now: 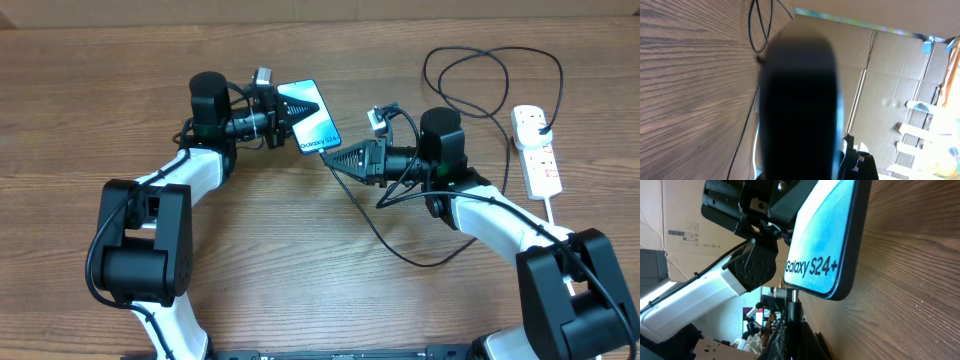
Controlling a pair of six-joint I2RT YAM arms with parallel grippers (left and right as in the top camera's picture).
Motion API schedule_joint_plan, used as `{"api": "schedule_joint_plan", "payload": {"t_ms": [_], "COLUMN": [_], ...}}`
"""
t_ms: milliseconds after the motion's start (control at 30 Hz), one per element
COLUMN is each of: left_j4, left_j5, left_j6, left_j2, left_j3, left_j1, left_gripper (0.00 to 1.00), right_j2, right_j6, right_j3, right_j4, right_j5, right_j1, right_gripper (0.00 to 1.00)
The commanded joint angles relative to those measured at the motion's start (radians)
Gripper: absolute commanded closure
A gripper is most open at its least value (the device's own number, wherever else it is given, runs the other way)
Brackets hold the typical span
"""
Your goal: Plug charger to phone and switch on socket
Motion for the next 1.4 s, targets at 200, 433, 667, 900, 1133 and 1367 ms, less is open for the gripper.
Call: {"api": "schedule_joint_plan", "payload": {"t_ms": [200, 433, 667, 900, 1133, 1367], "left_j4": [0.012, 0.012, 0.014, 0.016, 0.016, 0.016], "left_j5": [0.003, 0.003, 0.003, 0.003, 0.001, -0.019], "left_j6": [-0.023, -0.029, -0.029, -0.029, -0.029, -0.030], "left_j2": [-0.001, -0.001, -0.001, -0.001, -0.001, -0.001], "left_j3": [0.023, 0.023, 0.023, 0.023, 0.023, 0.023], "left_j1": [-0.007, -0.006, -0.006, -0.006, -0.007, -0.012], "left_gripper": [0.96, 0.96, 0.95, 0.96, 0.96, 0.96], "right_j2": [0.005, 0.005, 0.005, 0.005, 0.005, 0.005], "right_j6": [0.019, 0.019, 0.019, 0.024, 0.045, 0.069], "right_j3": [0.002, 0.002, 0.002, 0.002, 0.002, 0.002], "right_j4": [0.005, -0.004, -0.017, -0.014, -0.014, -0.014], "right_j5": [0.029, 0.037, 0.036, 0.039, 0.078, 0.122], "right_j1": [-0.008, -0.009, -0.017, -0.019, -0.019, -0.017], "right_gripper": [0.96, 0.96, 0.96, 0.96, 0.96, 0.96]}}
